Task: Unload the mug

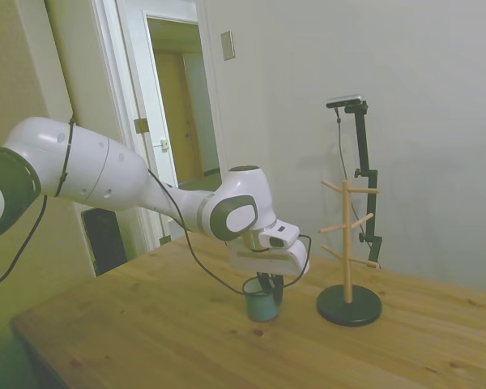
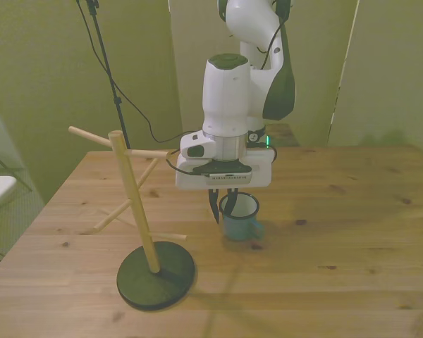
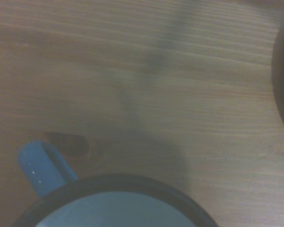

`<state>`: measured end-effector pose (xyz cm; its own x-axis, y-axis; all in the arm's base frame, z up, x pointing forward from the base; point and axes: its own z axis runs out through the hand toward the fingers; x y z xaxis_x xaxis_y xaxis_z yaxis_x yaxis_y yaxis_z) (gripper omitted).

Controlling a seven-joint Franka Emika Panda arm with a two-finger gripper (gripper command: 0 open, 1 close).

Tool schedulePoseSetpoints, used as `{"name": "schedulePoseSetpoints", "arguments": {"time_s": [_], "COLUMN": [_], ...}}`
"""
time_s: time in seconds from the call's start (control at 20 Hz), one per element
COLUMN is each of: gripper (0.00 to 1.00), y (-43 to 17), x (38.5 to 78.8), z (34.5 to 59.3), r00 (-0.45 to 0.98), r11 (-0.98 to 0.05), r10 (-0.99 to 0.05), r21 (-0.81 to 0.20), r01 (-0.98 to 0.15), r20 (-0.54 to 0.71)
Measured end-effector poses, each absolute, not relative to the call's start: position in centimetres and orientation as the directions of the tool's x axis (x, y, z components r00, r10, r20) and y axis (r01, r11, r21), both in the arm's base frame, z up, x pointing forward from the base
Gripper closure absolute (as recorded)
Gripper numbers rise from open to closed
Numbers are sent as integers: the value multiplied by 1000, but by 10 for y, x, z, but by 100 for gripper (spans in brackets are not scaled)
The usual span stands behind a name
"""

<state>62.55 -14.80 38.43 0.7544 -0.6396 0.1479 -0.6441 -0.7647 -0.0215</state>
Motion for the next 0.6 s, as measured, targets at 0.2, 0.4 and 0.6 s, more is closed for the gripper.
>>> {"name": "schedulePoseSetpoints", "arguments": {"time_s": [0.2, 0.4, 0.6], "gripper": [0, 0, 0], "y": [-148, -146, -132], "x": [626, 628, 626], "z": [386, 393, 416], "r00": [754, 754, 761], "r11": [-765, -767, -780], "r10": [-639, -637, -621], "r21": [-22, -28, -50], "r01": [-644, -642, -624], "r20": [149, 159, 187]}}
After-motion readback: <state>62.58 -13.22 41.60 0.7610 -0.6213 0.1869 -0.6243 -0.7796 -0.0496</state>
